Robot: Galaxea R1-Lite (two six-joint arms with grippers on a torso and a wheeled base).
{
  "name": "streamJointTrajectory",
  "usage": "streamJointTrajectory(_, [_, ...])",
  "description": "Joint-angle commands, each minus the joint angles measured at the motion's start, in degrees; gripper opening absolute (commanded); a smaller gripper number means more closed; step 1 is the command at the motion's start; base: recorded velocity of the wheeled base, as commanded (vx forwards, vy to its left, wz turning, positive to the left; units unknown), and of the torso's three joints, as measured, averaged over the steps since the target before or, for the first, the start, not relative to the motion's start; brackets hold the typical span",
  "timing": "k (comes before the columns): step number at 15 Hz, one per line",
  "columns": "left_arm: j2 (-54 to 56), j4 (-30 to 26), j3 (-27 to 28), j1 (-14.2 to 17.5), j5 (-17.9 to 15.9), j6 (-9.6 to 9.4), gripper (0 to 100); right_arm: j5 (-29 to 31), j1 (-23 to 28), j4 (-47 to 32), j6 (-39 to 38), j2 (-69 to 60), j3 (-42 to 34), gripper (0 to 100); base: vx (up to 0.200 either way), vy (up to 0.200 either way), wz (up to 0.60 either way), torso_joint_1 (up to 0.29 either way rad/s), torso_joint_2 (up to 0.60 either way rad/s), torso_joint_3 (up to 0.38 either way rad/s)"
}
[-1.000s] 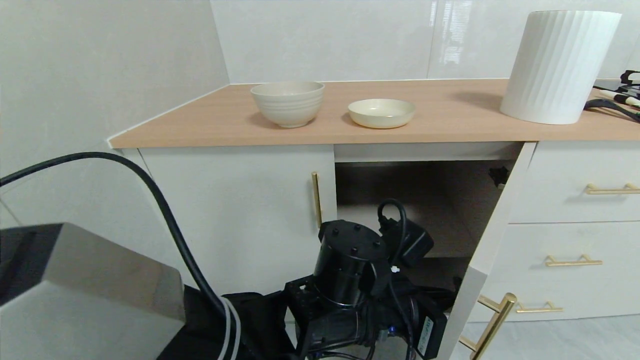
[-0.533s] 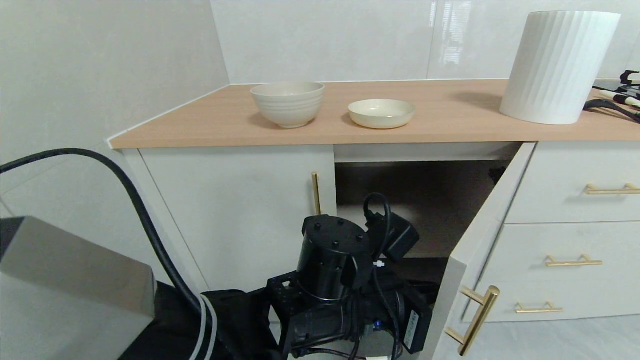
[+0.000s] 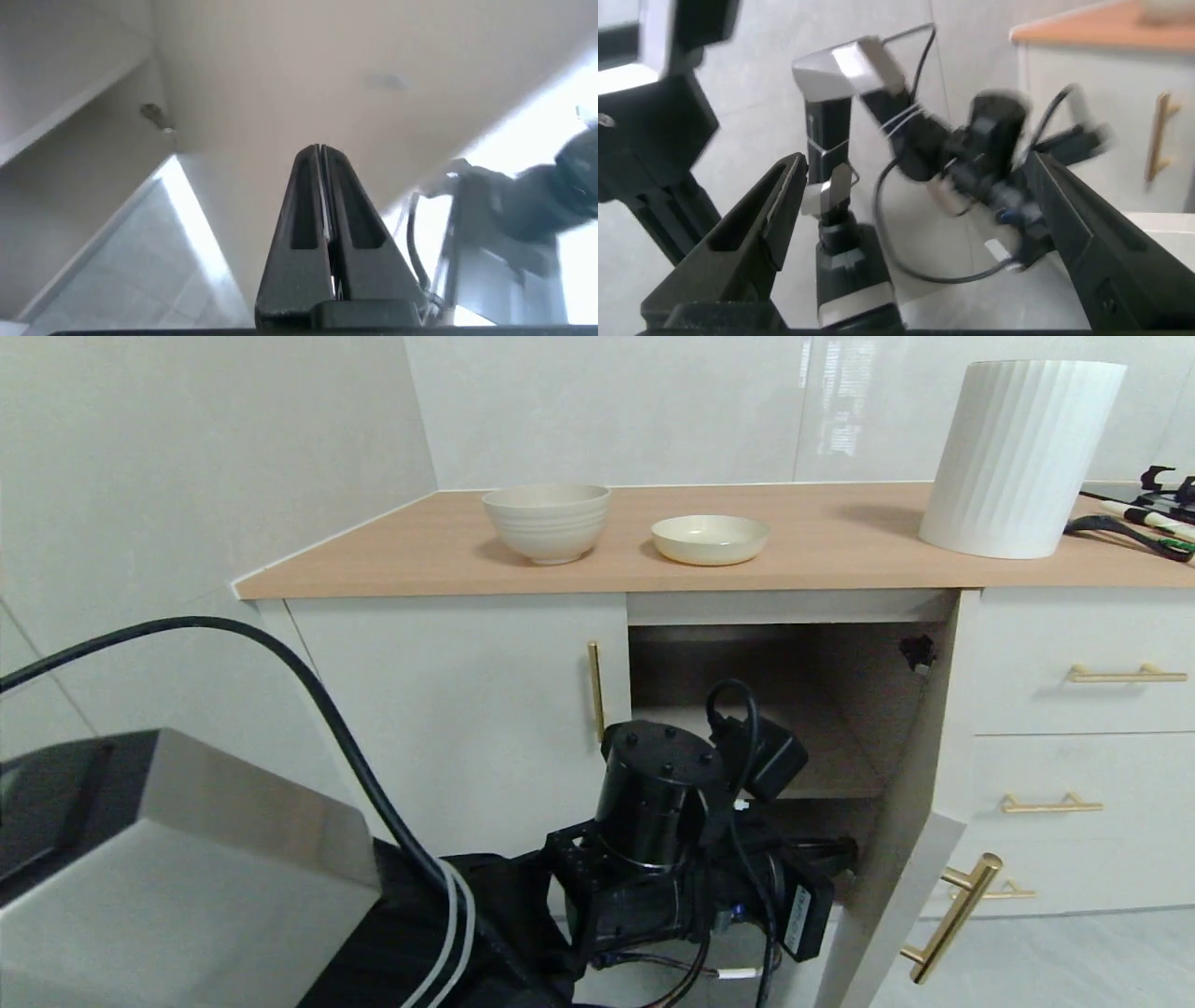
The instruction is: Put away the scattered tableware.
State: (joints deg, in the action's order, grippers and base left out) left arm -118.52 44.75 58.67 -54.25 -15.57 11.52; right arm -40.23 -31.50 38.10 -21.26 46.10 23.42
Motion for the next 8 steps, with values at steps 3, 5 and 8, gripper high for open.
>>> streamJointTrajectory(3, [-8.7,-4.3,14.3,-5.5,-0.1,3.60,0,-0.1,-0.1,0.0,0.1,-0.1,0.1,100,0.000,0.000,0.00,0.000,0.00,0.000])
streamJointTrajectory(5, [-6.9,-4.1,14.2,-6.7,-0.3,4.04,0,-0.2,-0.1,0.0,0.1,0.0,0.1,100,0.000,0.000,0.00,0.000,0.00,0.000])
streamJointTrajectory(8, [-5.7,-0.1,11.0,-8.4,-0.7,5.35,0,-0.5,-0.1,0.0,0.1,-0.1,0.1,100,0.000,0.000,0.00,0.000,0.00,0.000])
